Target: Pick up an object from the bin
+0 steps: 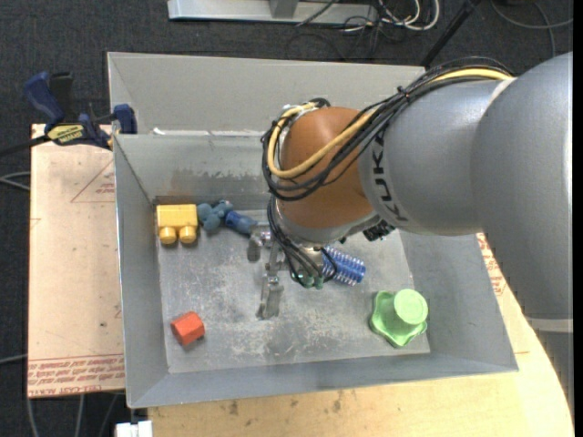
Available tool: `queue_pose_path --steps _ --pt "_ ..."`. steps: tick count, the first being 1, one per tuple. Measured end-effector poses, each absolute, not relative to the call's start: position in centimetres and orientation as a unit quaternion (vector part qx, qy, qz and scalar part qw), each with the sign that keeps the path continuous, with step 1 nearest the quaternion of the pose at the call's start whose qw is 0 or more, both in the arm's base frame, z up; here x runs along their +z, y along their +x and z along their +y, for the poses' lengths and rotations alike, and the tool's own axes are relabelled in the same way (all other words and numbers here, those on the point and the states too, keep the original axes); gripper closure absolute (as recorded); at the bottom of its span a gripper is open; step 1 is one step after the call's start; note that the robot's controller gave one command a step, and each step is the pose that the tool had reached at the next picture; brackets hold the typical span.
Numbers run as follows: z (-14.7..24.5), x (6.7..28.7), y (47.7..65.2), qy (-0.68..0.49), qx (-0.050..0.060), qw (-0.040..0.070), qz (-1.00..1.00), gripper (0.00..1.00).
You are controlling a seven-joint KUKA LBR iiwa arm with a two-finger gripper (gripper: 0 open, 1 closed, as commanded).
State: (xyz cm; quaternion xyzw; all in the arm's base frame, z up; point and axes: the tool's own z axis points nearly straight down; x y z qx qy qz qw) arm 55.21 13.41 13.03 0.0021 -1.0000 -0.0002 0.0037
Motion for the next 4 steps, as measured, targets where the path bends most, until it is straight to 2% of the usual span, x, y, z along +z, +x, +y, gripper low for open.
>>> queue_pose_path --steps 1,2,3,4 --pt "22.3 11.5 49.9 0.107 -0.002 0.001 -0.994 0.0" --pt "21.3 6.8 51.2 0.162 0.0 0.001 -0.987 0.0" --pt "25.4 7.0 52.2 0.219 -0.001 -0.002 -0.976 0.0" --pt "25.3 7.0 52.2 0.218 -0.001 -0.001 -0.976 1.0"
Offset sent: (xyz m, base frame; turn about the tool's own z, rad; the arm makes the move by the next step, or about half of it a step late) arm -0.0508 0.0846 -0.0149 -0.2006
